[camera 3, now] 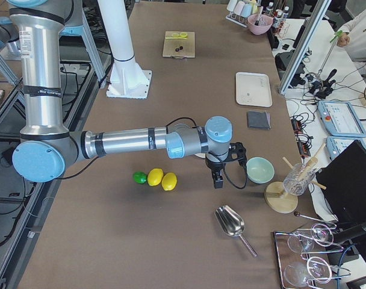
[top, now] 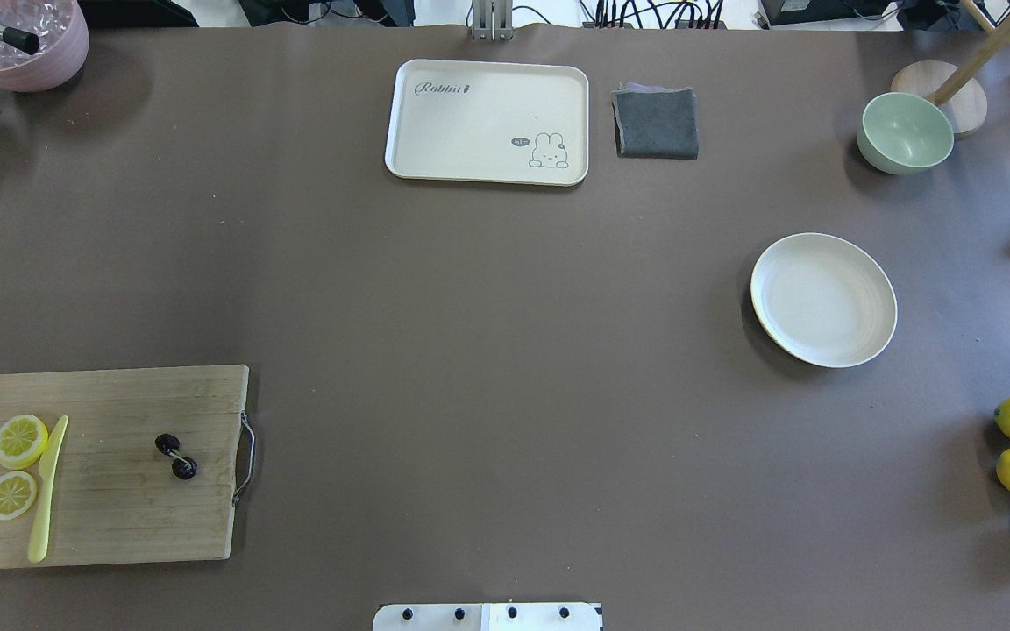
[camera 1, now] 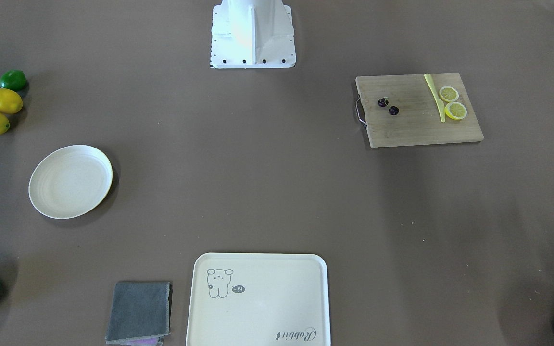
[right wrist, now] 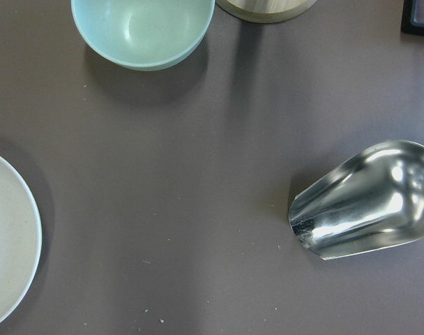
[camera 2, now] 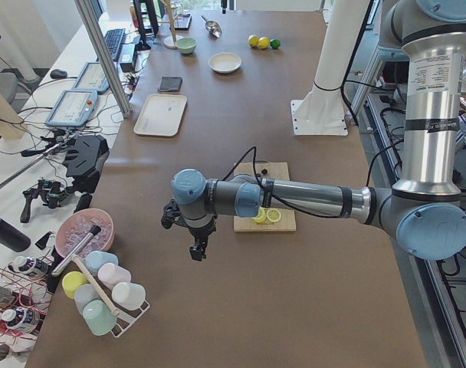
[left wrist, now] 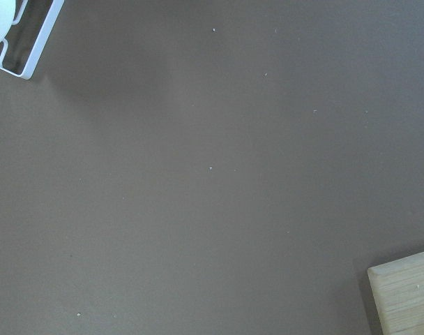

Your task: Place red cherry on plate

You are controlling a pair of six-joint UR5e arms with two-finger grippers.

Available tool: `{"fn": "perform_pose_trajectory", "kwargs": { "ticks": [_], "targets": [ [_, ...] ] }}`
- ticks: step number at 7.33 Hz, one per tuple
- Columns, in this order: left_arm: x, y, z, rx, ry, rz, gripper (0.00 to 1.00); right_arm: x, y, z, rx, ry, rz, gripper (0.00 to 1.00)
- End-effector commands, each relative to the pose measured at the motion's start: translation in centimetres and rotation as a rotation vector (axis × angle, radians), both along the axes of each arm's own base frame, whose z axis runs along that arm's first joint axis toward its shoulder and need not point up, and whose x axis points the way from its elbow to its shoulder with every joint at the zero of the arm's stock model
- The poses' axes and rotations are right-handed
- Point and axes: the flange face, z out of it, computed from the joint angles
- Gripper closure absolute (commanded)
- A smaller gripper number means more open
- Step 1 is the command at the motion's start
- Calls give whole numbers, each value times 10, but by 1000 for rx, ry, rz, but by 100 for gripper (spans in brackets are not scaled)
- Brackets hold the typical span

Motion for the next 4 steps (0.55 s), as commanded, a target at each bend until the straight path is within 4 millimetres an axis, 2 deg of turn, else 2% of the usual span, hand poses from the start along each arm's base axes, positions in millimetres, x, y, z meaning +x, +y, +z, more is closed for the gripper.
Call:
{"fn": "perform_pose_trajectory", "kwargs": {
  "ticks": [1, 4],
  "targets": [
    [0, -3, -3, 4, 1, -1, 2, -1, 0, -2, 5, -13, -3, 0],
    [1, -5, -11, 27, 3, -2, 2, -1, 1, -1, 6, -17, -4, 0]
  ]
}}
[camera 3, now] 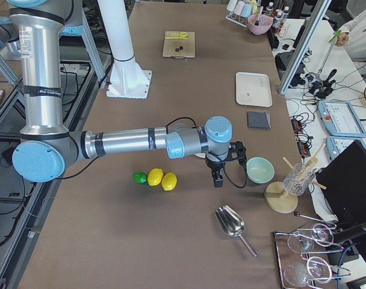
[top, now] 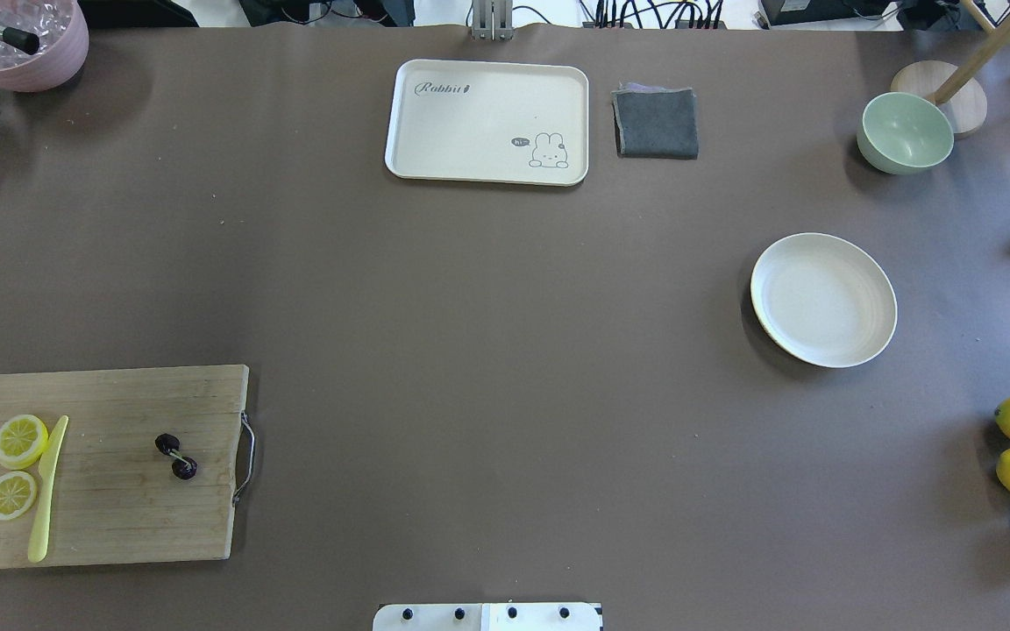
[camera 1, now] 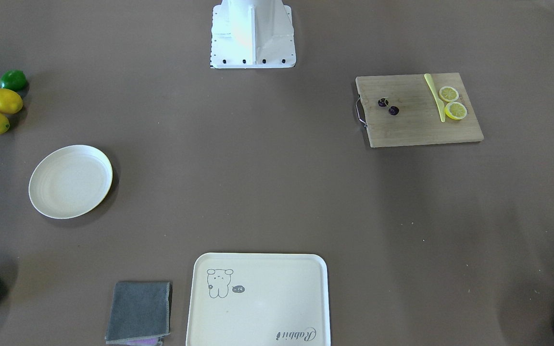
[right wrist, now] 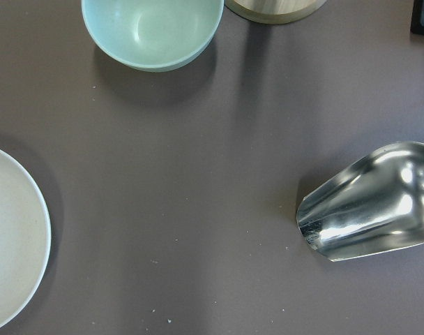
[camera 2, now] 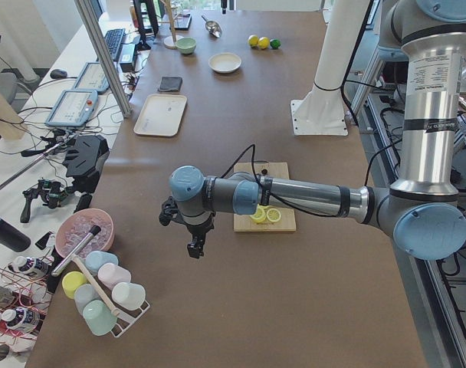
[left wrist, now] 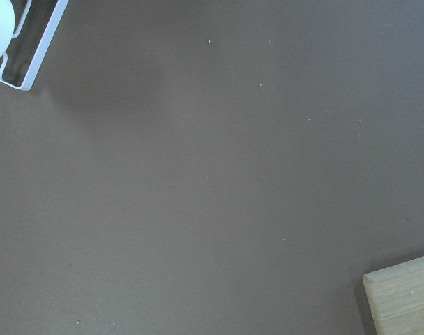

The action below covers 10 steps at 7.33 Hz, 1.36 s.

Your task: Place red cherry on plate

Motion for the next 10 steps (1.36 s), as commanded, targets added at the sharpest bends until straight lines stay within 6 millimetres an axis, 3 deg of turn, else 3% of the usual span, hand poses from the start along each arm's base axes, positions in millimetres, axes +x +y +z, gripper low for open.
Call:
{"fn": "perform_pose_trajectory", "kwargs": {
  "ticks": [1, 10],
  "targets": [
    [0, 2, -1, 11, 1, -1, 2, 0, 2, 1, -1, -1, 0, 0],
    [-1, 5, -5, 27, 4, 4, 2, -4, 4, 4, -2, -11, -17, 0]
  ]
}}
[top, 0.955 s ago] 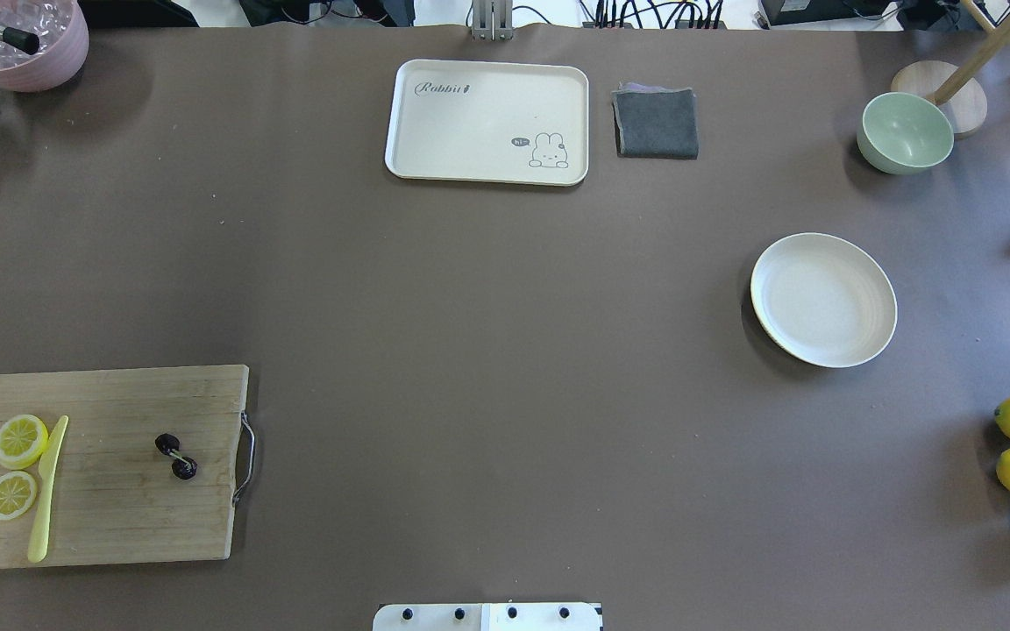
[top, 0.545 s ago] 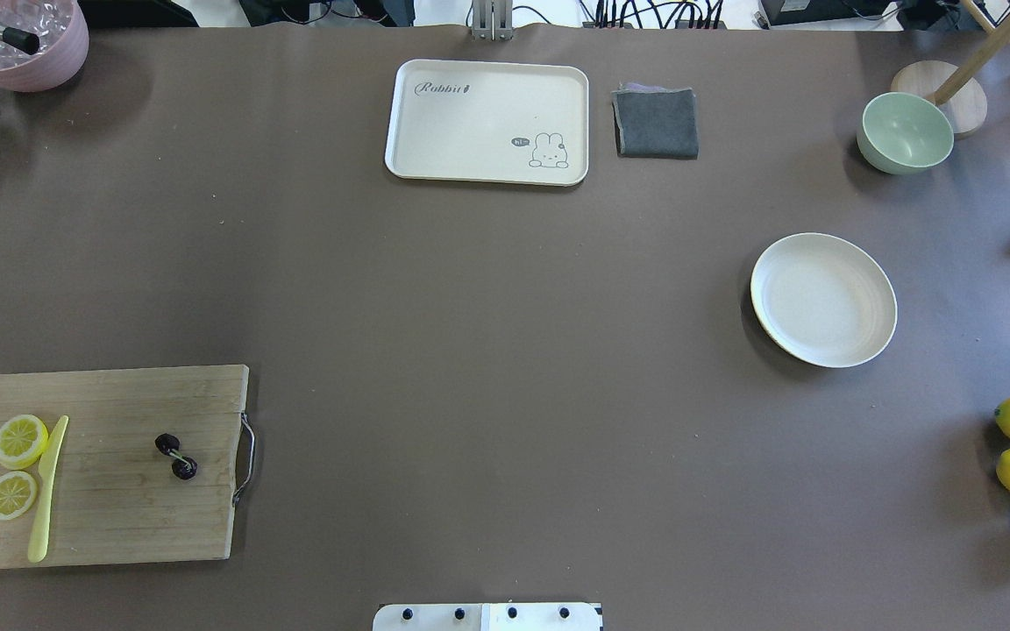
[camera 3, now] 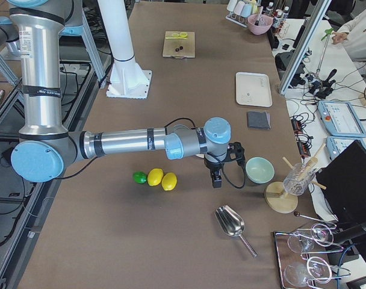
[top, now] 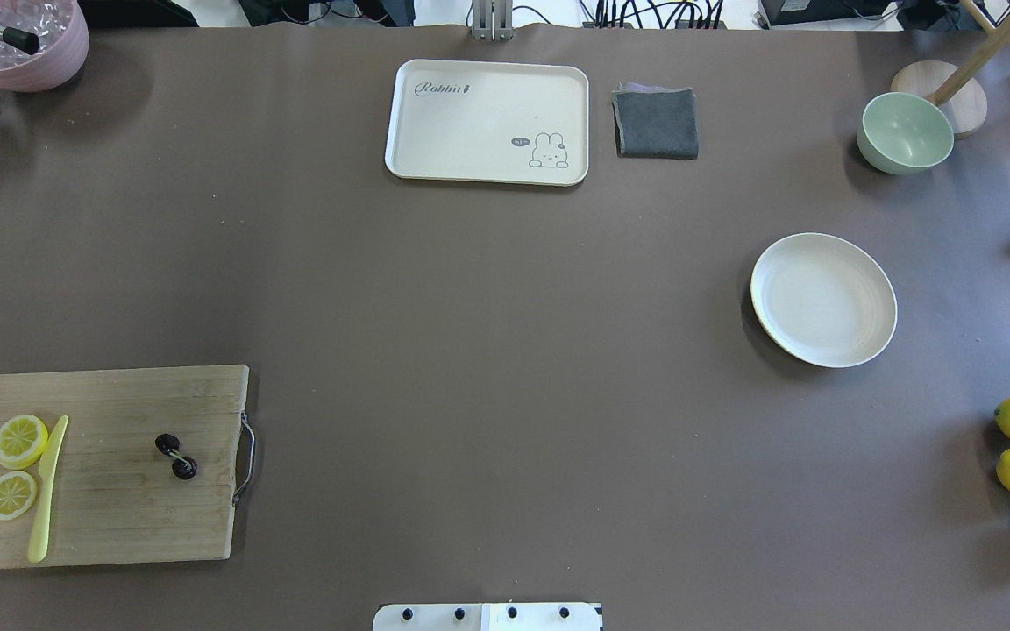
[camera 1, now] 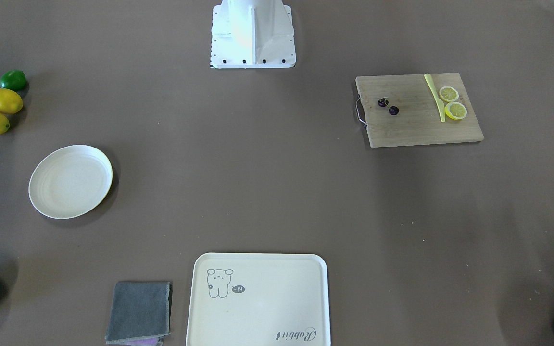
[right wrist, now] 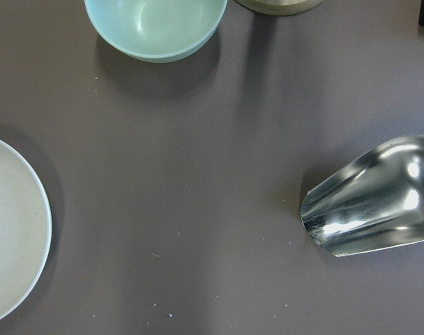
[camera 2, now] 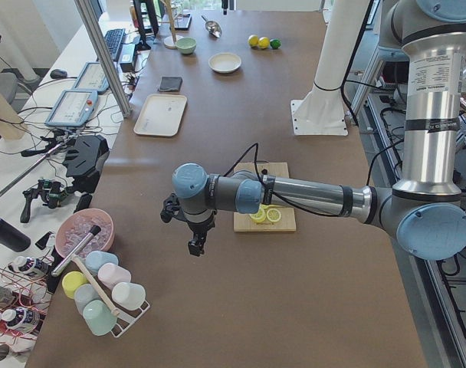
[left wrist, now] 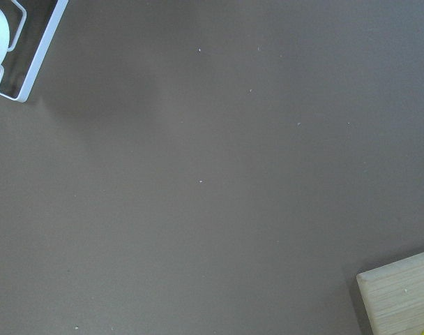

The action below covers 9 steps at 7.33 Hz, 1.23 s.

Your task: Place red cherry on plate

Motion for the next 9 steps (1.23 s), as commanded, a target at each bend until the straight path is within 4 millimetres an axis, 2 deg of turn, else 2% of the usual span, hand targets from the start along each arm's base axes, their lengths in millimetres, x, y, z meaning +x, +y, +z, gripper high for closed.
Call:
{"fn": "perform_pose_trajectory", "kwargs": {
  "ticks": [1, 9],
  "targets": [
    [0, 0, 0, 2, 2, 1, 2, -4, 1, 0, -1, -6, -9, 0],
    [-1, 0, 0, 0, 2, -2, 2, -8, 1, -4, -2, -45, -22, 0]
  ]
}}
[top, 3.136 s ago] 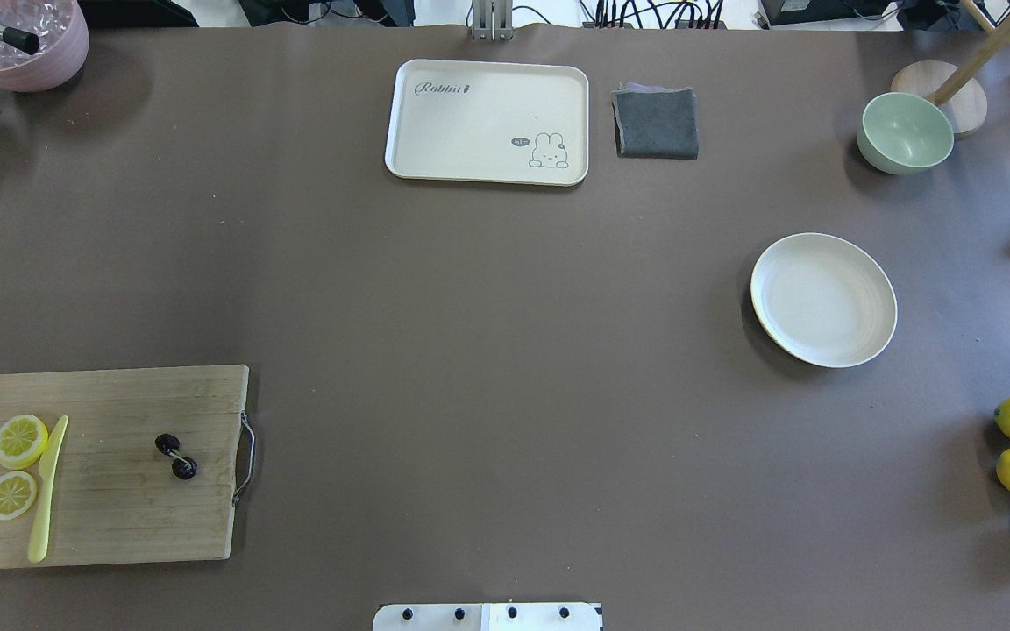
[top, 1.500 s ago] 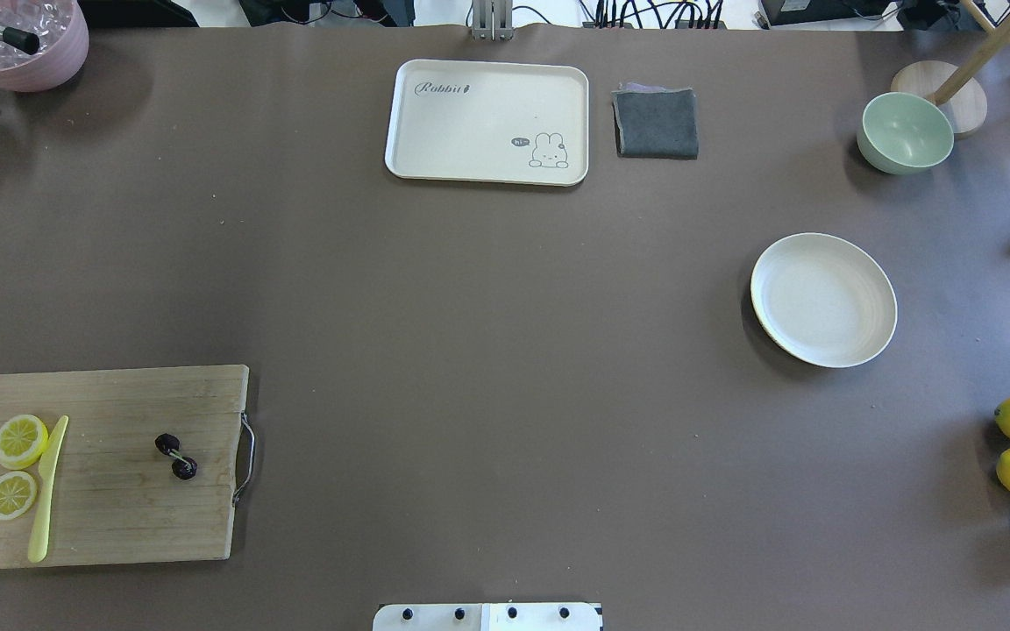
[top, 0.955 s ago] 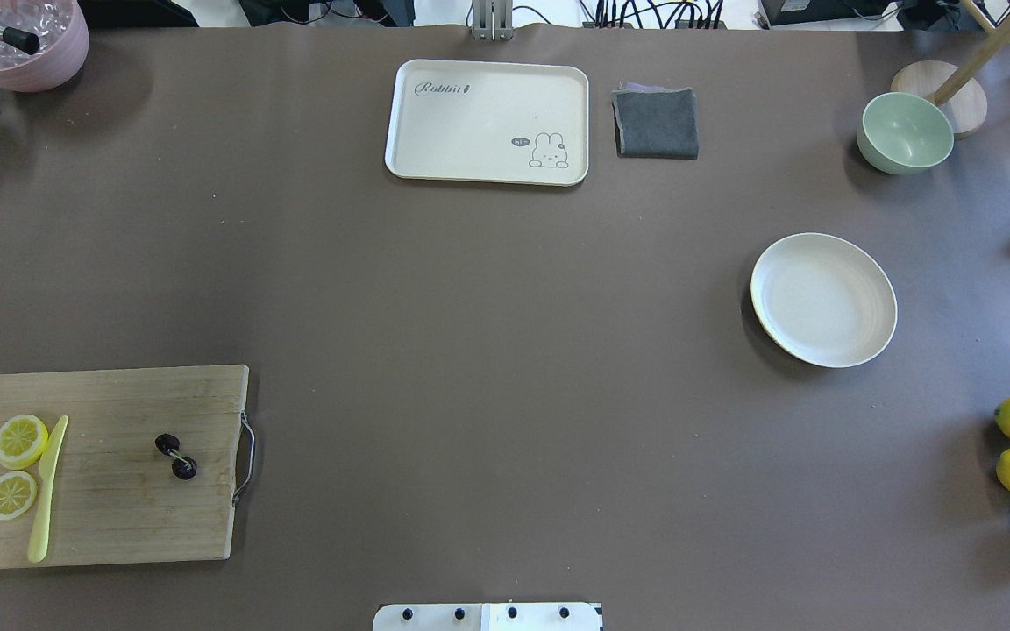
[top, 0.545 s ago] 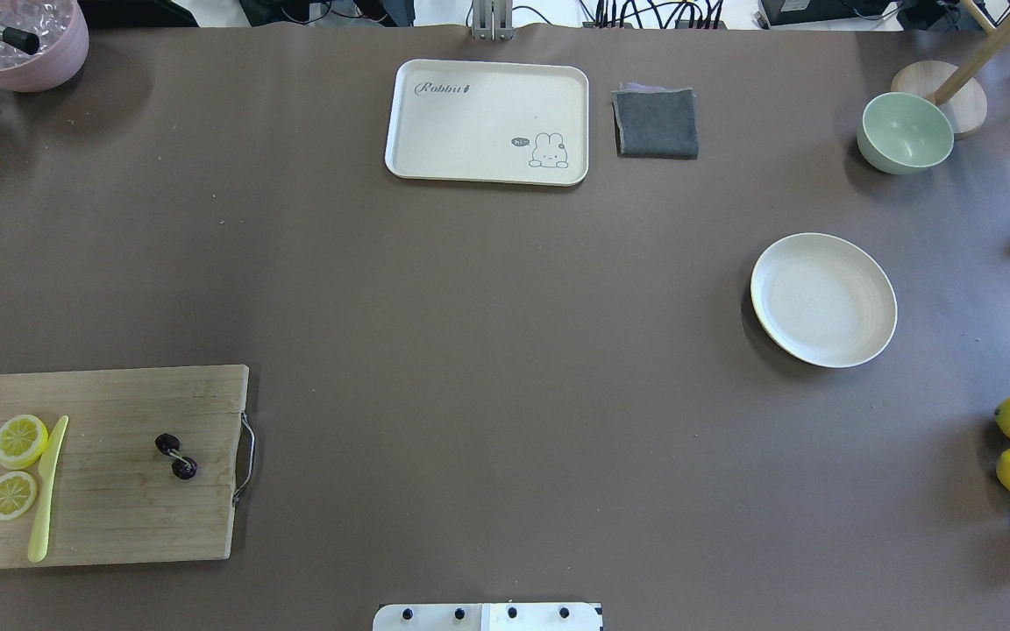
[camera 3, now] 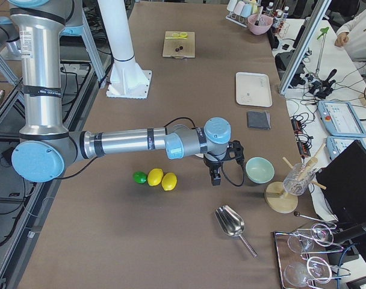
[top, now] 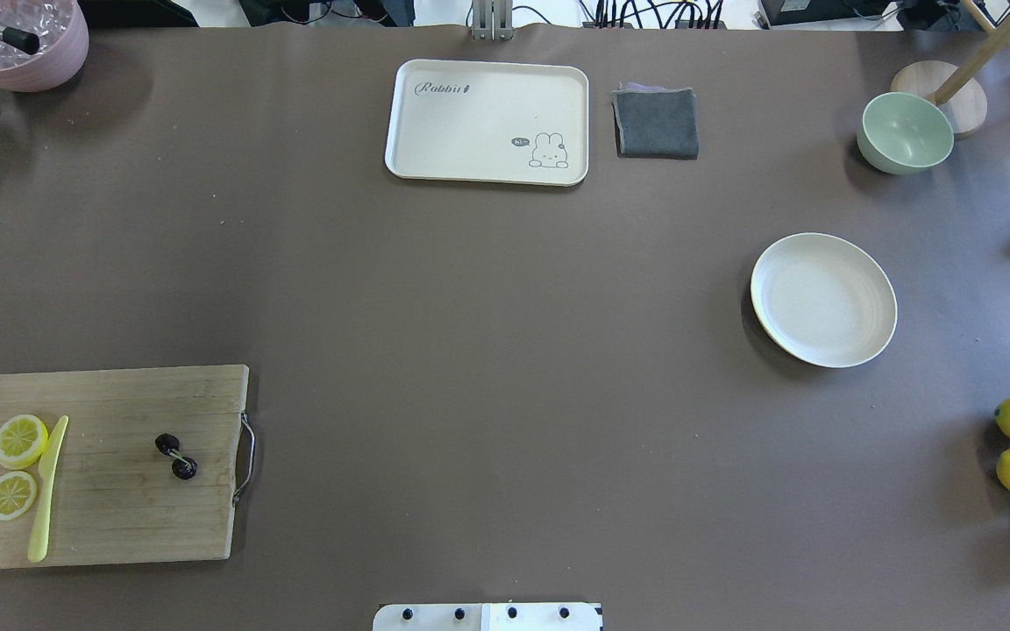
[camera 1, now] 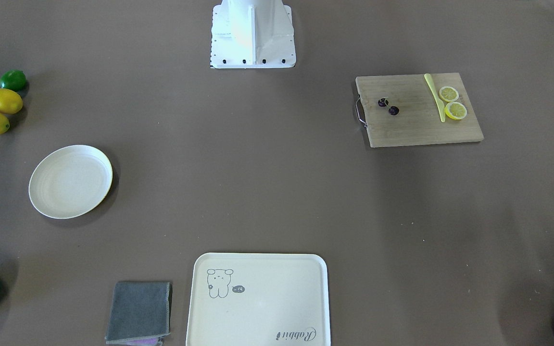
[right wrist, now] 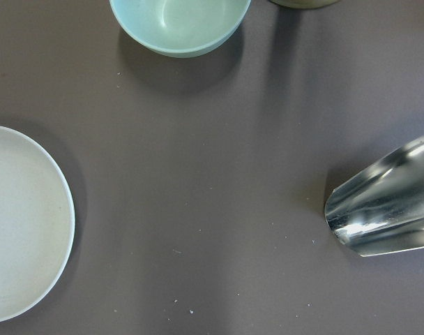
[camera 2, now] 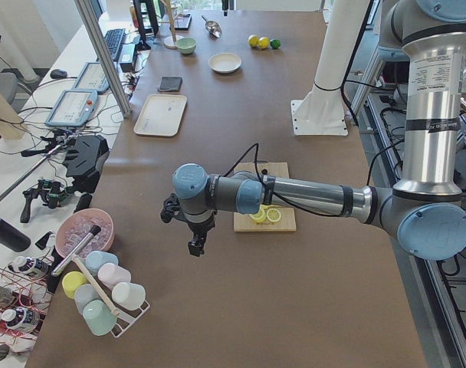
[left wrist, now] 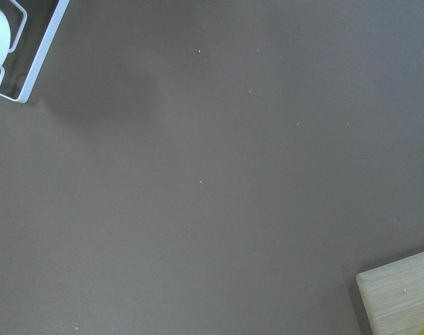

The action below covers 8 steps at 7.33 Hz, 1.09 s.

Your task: Place red cherry on plate

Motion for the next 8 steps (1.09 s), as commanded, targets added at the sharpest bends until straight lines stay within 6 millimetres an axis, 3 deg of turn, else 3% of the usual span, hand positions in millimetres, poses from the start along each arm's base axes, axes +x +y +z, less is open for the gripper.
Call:
{"fn": "perform_pose_trajectory", "kwargs": {
  "ticks": [1, 3, 5, 6, 7, 8],
  "targets": [
    [0, 0, 0, 2, -3, 0, 2, 0, 0, -1, 2, -7, -1, 0],
    [0, 0, 11, -35, -12, -15, 2, -17, 0, -6, -1, -35, -34, 0],
    [1, 0, 11, -38, -12, -16, 2, -68, -4, -18, 142, -62, -129, 0],
    [1, 0, 11, -39, -12, -17, 2, -90, -10, -22, 112, -75, -117, 0],
    [1, 0, 14, -43, -12, -15, 2, -123, -18, -38, 78, -82, -116, 0],
    [1, 0, 14, -41, -12, -15, 2, -140, -18, -40, 72, -68, -129, 0]
  ]
}}
